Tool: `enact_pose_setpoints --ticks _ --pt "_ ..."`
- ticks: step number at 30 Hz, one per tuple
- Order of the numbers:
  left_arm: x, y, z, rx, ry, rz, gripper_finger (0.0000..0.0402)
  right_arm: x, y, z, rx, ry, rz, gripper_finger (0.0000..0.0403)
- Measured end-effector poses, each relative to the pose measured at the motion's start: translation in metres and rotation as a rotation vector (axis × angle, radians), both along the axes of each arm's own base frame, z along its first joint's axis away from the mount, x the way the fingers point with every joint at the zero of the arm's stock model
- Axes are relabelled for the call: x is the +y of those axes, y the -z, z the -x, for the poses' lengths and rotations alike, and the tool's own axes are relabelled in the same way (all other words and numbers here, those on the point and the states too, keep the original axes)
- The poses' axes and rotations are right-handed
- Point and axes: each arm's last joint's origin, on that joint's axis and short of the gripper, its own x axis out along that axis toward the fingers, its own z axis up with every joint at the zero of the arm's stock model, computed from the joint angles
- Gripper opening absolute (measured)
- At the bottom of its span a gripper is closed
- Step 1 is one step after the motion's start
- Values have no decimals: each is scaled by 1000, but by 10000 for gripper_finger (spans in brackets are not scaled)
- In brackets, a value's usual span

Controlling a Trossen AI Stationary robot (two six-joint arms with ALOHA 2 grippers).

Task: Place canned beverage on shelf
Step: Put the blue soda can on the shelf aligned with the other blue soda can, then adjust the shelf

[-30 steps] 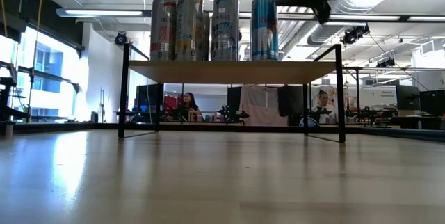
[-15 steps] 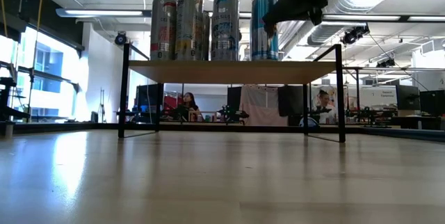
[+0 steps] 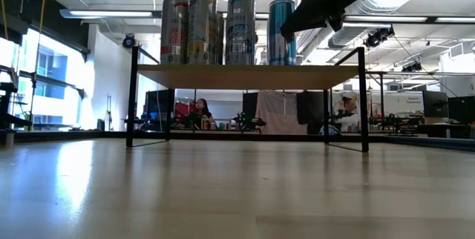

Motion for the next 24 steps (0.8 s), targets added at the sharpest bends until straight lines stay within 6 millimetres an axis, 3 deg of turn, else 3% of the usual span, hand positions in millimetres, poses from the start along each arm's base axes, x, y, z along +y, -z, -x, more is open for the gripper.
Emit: enact_pose_setpoints --ticks 12,17,24 --pt "-1 0 0 4 24 -19 275 -4 -6 0 -41 -46 -5 0" --pt "-4 0 -1 -3 115 -60 275 5 -30 13 -101 -173 -62 0" --pt "-4 2 -2 42 95 -107 274 11 -65 34 -232 -343 -107 0"
